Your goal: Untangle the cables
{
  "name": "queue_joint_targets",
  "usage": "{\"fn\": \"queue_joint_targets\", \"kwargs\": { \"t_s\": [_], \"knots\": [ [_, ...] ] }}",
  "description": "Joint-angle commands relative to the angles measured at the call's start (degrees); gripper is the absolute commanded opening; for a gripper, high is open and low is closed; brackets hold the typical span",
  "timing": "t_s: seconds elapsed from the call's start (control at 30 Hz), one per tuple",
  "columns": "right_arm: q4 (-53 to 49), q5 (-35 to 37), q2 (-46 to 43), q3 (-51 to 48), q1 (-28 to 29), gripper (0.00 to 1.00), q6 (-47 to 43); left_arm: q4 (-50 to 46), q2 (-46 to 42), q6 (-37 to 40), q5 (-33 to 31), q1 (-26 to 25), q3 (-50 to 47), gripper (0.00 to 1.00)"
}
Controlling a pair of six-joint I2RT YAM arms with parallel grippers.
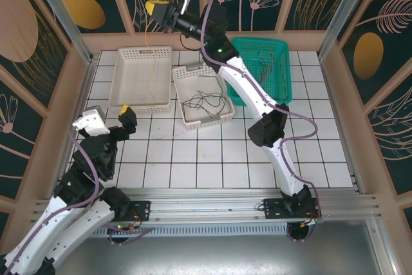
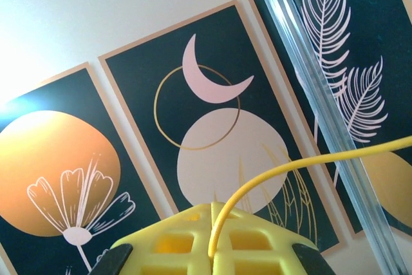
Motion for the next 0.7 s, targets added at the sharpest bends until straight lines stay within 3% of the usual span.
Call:
{"fn": "queue_joint_targets", "kwargs": {
  "t_s": [0.0,0.27,0.67],
  "knots": [
    [1.1,-1.73,5.96,-0.42,-0.23,0.0,-0.06,0.3,0.68,0.16,1.89,0.28,-0.45,0.99],
    [-5.36,-2.7,14.27,0.37,-0.31,0.0,-1.46,0.06,5.14,0.08,7.23,0.24,0.16,0.99],
    [-9.46,-1.16,1.36,1.2,1.8,0.0,-7.35,-1.52,14.16,-0.34,12.0,0.29,1.51,0.99]
  ]
}}
